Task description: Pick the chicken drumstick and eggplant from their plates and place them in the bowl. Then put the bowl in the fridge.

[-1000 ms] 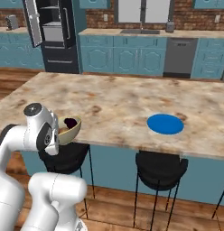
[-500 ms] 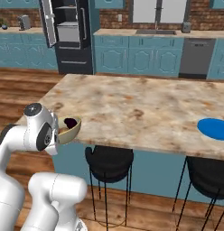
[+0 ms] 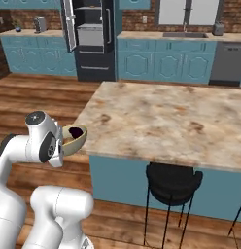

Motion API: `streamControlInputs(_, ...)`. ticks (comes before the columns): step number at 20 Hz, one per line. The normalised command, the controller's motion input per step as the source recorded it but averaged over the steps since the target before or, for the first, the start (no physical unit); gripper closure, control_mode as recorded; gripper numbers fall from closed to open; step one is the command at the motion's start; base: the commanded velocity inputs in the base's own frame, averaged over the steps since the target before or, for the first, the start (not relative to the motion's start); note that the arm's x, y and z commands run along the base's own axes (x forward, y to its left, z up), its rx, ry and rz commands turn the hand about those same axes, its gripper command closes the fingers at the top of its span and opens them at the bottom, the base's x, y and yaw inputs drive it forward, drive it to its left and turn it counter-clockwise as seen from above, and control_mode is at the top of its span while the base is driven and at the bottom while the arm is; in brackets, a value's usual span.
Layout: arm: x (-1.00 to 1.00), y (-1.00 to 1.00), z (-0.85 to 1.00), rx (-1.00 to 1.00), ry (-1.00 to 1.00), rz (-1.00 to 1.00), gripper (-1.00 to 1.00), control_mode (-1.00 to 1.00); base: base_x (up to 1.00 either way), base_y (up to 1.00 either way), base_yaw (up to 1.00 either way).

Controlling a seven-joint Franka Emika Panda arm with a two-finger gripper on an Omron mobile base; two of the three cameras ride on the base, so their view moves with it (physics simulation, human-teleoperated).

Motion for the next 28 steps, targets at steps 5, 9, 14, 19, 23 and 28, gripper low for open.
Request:
streamControlInputs(5,0.00,0.00,0.00,0.00,0.00,0.00,1.00,1.00,0.27,0.93,0.00)
streamControlInputs(9,0.00,0.00,0.00,0.00,0.00,0.00,1.00,1.00,0.33,0.89,-0.01)
streamControlInputs(14,0.00,0.00,0.00,0.00,0.00,0.00,1.00,1.00,0.47,0.76,-0.10)
streamControlInputs(19,0.00,0.00,0.00,0.00,0.00,0.00,1.00,1.00,0.50,0.74,-0.11)
streamControlInputs(23,0.00,0.00,0.00,0.00,0.00,0.00,1.00,1.00,0.61,0.77,-0.02)
streamControlInputs(28,0.00,0.00,0.00,0.00,0.00,0.00,1.00,1.00,0.68,0.76,0.00)
